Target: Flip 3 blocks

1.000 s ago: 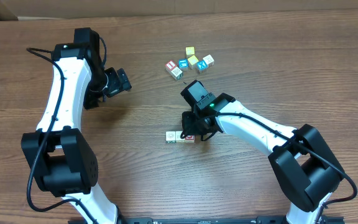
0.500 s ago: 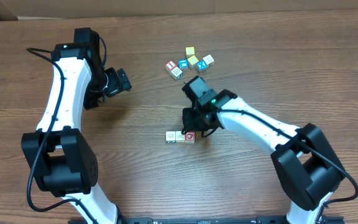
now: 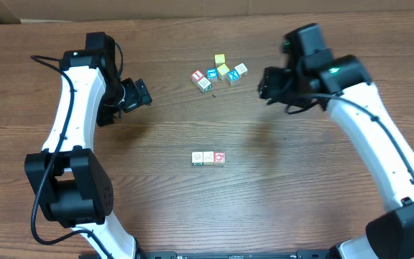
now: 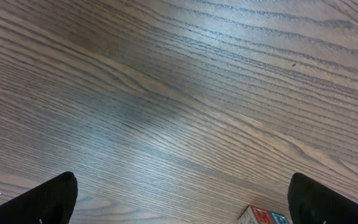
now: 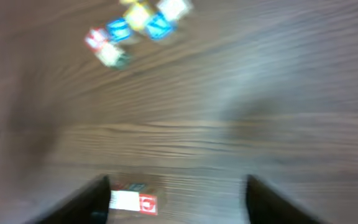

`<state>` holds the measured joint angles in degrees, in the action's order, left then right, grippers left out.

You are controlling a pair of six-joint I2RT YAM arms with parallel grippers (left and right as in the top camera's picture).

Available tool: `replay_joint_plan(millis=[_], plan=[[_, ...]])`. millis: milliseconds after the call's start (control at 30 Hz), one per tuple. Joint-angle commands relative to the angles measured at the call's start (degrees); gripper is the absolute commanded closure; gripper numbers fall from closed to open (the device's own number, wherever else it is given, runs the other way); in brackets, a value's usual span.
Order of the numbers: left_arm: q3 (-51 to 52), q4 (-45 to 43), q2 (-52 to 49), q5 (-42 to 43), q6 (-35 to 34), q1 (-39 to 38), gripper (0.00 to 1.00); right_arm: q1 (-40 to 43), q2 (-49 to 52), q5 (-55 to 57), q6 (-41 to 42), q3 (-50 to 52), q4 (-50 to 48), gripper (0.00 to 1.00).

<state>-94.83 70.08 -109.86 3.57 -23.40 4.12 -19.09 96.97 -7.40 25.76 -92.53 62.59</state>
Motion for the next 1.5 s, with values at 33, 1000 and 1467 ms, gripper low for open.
replay_joint_plan(millis=[33,1000,1467], plan=[[-1.01,-0.07,1.16,-0.59,0.7,-0.39,0.0,3.34,0.7,0.46,-0.35,-0.11,3.56,0.0],[-1.01,-0.07,1.16,-0.59,0.7,-0.39,0.0,5.07,0.7,0.46,-0.33,-0.11,3.72,0.0],[-1.01,-0.07,1.16,-0.59,0.7,-0.39,0.0,5.07,0.7,0.46,-0.33,-0.11,3.72,0.0]])
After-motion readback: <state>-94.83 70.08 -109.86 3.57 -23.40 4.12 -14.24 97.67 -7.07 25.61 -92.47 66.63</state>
